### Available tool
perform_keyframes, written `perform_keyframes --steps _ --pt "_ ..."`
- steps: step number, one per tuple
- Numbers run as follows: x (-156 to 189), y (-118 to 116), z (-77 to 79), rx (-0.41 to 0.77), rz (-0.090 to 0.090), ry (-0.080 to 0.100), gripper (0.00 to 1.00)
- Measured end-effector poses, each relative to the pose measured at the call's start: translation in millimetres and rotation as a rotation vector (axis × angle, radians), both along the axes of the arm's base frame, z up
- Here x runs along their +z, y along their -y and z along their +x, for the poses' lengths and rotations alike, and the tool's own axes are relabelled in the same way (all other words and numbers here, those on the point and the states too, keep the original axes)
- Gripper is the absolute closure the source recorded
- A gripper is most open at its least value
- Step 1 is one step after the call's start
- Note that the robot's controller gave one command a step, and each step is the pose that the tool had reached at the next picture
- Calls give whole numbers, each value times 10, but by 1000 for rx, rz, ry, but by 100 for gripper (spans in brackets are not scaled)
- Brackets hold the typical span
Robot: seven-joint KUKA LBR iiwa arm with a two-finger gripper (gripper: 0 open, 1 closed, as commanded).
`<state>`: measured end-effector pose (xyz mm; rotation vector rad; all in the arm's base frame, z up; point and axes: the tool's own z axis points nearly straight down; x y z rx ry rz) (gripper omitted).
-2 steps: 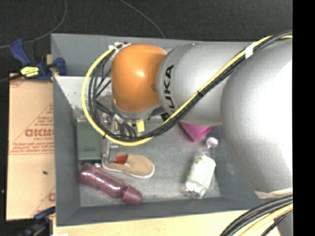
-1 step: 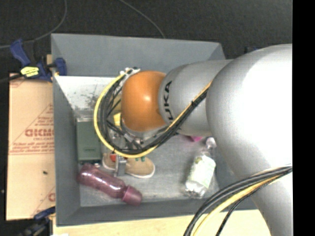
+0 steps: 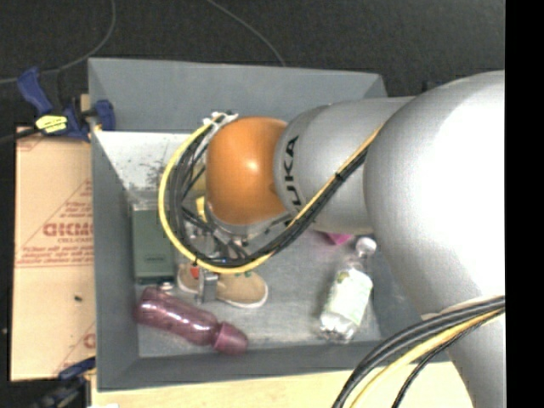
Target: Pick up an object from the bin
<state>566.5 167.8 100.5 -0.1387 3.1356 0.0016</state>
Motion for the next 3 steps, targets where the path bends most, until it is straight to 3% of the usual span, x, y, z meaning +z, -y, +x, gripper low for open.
perform_keyframes --steps 1,2,3 --pt "-253 851 -85 -179 -2 -3 0" --pt "-229 804 -74 -176 2 1 100" --pt "-229 803 -74 -177 2 1 100"
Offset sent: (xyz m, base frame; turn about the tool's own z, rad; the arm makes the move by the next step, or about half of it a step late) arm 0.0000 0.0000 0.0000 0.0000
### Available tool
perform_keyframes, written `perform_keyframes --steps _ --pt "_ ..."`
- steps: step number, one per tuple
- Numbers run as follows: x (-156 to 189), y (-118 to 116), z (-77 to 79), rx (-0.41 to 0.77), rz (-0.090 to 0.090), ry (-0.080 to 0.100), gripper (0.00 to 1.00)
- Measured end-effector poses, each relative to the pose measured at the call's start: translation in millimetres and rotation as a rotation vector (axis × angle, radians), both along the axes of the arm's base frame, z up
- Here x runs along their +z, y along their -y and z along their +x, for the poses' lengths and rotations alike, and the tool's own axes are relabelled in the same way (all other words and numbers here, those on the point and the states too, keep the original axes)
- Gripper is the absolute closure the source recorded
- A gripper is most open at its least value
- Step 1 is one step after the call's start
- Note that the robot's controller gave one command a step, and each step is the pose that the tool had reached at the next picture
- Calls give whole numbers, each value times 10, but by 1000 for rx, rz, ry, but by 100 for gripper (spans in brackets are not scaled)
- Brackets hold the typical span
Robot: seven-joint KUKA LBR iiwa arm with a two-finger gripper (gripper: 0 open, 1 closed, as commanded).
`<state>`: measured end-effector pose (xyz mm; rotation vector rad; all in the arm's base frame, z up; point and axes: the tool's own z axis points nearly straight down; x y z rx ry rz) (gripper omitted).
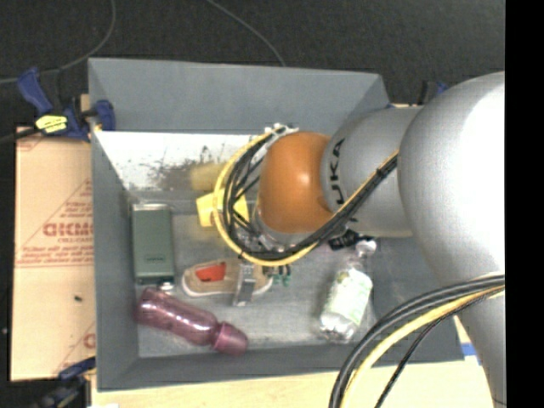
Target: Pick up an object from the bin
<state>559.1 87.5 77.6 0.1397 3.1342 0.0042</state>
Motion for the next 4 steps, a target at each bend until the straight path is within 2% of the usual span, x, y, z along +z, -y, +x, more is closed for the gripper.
perform_keyframes --steps 1,2,3,4 --pt "905 -85 -71 9 0 -4 100" --pt "366 -121 12 40 0 7 100" --pt "218 -118 11 43 0 5 100" --pt "1018 -547 244 118 -3 5 100"
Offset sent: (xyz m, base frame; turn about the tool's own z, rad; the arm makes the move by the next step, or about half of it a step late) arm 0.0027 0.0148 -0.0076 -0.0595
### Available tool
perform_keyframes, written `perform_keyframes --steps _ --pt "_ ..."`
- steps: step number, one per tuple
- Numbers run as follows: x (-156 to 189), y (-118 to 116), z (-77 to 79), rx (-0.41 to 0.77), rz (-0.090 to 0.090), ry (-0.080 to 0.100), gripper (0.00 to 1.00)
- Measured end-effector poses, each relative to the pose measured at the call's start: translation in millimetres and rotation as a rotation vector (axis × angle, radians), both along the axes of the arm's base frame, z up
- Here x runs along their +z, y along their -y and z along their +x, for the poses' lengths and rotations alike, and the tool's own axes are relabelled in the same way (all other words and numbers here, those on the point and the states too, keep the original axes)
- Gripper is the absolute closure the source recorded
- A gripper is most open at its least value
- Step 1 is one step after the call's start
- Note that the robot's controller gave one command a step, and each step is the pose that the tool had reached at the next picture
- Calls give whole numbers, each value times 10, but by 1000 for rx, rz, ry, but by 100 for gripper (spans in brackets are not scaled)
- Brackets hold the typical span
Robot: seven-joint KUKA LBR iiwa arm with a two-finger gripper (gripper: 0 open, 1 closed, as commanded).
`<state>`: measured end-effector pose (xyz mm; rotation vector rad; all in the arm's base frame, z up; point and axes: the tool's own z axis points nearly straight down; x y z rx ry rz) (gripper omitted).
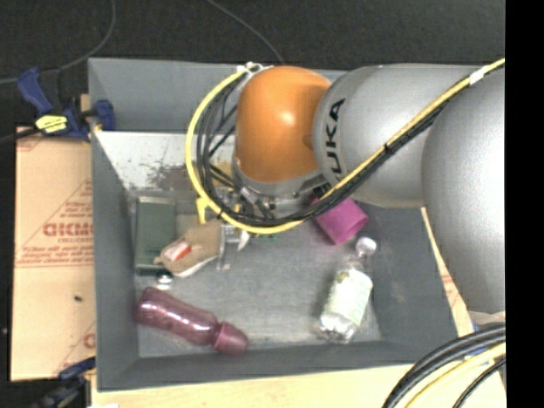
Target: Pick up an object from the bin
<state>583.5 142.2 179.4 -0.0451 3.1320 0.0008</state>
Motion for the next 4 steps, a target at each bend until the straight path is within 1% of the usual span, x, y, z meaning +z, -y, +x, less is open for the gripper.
perform_keyframes --steps 1,2,3,4 --pt "-778 93 -69 94 1 8 100" --pt "-380 185 -28 141 -2 -2 100" --pt "-1090 329 -89 269 0 14 100" --pt "-1066 341 -48 402 -2 9 100"
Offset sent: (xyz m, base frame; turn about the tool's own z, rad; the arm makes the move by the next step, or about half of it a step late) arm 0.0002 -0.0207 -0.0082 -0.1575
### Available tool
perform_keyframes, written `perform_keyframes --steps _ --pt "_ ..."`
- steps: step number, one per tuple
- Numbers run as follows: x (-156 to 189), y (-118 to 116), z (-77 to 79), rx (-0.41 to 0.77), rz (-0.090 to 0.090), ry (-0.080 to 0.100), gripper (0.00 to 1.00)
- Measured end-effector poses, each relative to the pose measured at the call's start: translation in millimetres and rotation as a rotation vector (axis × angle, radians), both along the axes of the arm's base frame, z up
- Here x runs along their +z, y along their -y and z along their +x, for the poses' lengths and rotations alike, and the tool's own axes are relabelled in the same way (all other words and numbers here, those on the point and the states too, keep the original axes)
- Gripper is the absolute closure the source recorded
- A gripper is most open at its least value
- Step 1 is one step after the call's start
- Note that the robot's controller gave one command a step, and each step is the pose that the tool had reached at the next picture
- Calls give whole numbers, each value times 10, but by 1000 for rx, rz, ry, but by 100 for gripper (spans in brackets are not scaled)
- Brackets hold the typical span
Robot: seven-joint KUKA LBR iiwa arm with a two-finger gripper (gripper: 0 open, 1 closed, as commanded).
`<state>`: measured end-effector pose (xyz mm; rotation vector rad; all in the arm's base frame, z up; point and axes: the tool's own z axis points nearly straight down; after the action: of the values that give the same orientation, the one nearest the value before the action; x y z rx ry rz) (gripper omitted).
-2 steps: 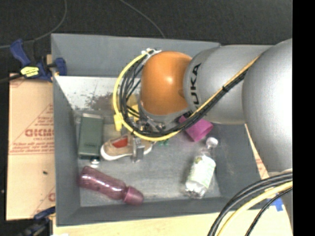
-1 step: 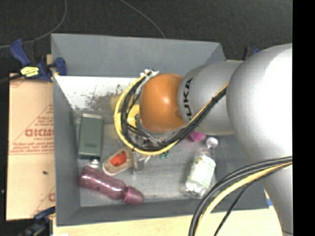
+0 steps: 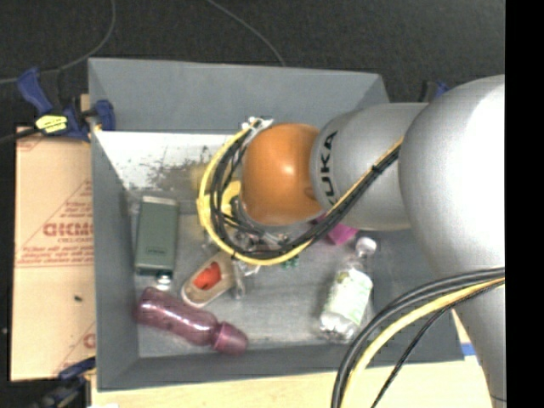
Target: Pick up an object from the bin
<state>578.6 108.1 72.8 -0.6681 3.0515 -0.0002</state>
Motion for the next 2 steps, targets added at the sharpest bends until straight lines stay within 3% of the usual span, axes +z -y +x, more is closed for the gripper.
perform_keyframes --steps 2 --pt "0 2 0 -6 1 -1 100"
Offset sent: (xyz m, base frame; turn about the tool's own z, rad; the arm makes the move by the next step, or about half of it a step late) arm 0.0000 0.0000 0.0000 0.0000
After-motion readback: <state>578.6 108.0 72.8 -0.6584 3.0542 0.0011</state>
